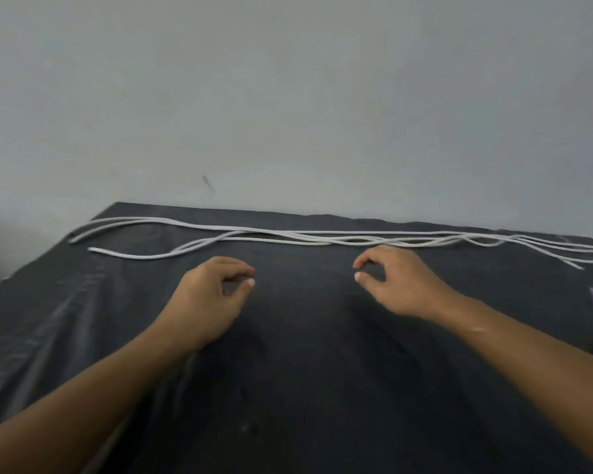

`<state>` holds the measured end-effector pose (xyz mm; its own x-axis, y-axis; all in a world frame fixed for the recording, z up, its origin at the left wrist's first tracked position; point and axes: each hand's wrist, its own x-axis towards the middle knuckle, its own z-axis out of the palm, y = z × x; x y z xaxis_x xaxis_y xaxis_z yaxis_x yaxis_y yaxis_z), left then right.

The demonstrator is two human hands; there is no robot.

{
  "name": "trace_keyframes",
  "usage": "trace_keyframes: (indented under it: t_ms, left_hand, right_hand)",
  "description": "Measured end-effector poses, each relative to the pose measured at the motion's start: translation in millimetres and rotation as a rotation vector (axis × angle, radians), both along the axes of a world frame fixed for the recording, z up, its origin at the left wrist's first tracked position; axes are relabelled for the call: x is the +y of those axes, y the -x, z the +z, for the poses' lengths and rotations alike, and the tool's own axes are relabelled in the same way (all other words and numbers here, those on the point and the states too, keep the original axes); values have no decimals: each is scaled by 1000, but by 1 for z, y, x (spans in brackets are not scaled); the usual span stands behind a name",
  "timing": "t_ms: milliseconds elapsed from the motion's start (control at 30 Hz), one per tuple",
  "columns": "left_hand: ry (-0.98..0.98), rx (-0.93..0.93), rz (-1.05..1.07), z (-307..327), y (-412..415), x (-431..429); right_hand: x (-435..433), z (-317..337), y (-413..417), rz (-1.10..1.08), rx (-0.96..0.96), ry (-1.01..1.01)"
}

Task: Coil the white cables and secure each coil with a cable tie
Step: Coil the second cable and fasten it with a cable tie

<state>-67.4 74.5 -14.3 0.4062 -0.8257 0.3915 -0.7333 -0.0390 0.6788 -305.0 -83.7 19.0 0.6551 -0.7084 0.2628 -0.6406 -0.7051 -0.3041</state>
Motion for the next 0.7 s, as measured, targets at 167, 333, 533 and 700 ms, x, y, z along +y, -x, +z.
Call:
trace_keyframes:
  t_ms: [167,333,533,700]
  left_hand:
    - [-74,-201,238,-7,-82,14]
    - [-364,-445,324,-14,-147,19]
    - [-464,-645,258,-8,-165,11]
    - [84,-288,-15,15,-123,18]
  right_hand:
    - [4,-14,-90,196,63,-7]
    - [9,-29,-162,332,63,-37]
    - [13,-33,-212,394,12,-27]
    - [21,-27,-216,427,-114,-49]
